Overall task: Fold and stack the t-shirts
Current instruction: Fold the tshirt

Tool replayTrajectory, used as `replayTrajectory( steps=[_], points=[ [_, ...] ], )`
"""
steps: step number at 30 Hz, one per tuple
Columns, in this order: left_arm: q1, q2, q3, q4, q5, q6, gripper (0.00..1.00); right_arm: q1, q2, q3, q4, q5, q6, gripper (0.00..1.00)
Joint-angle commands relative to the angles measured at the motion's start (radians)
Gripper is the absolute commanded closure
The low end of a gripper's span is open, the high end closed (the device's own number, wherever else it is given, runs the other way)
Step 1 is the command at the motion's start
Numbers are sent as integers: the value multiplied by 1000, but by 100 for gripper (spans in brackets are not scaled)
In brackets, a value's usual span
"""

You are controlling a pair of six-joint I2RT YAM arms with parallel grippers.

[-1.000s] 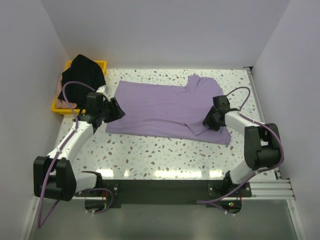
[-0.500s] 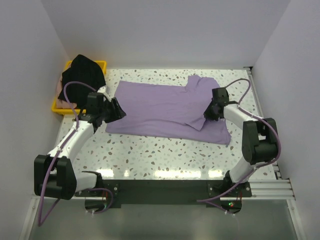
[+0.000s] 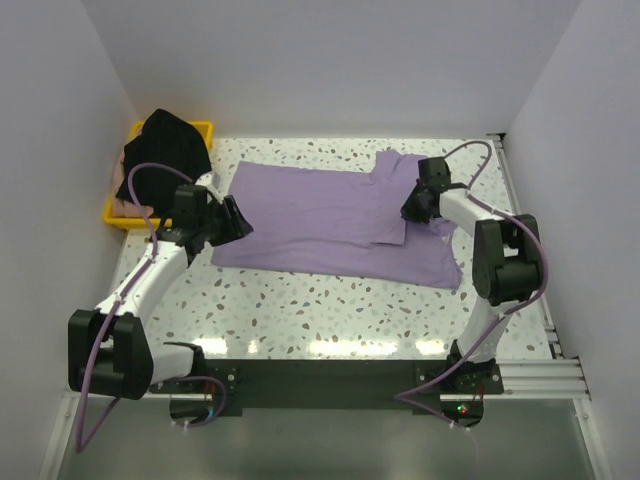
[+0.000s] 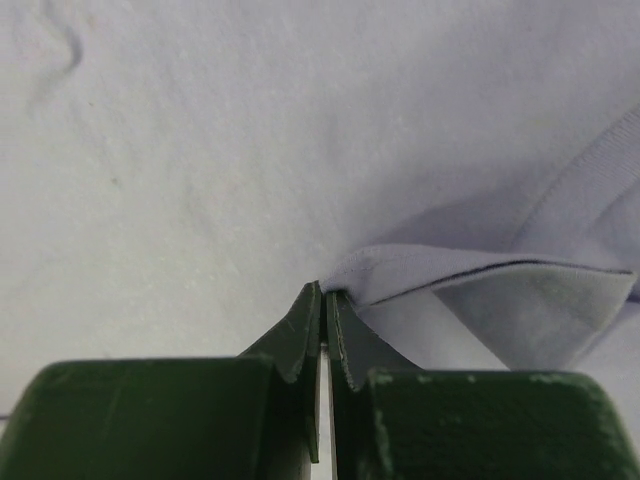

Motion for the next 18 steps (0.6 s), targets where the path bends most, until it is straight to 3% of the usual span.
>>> replayTrajectory(
  steps=[1,7,10,12,18],
  points=[
    [-5,-2,-10,43,22,29,43,4,32,79,1,-13,-27,97],
    [-5,0,-14,47,26,29,43,4,72,119,14,-56,-70,80],
    [-5,1,-13,47,26,29,43,4,63,119,17,-54,-91,55],
    [-7,1,-14,47,28,30,43,4,46,105,24,-76,-102,47],
    [-5,0,-16,45,28,30,43,6,-38,46,29,-68,-100,37]
  ],
)
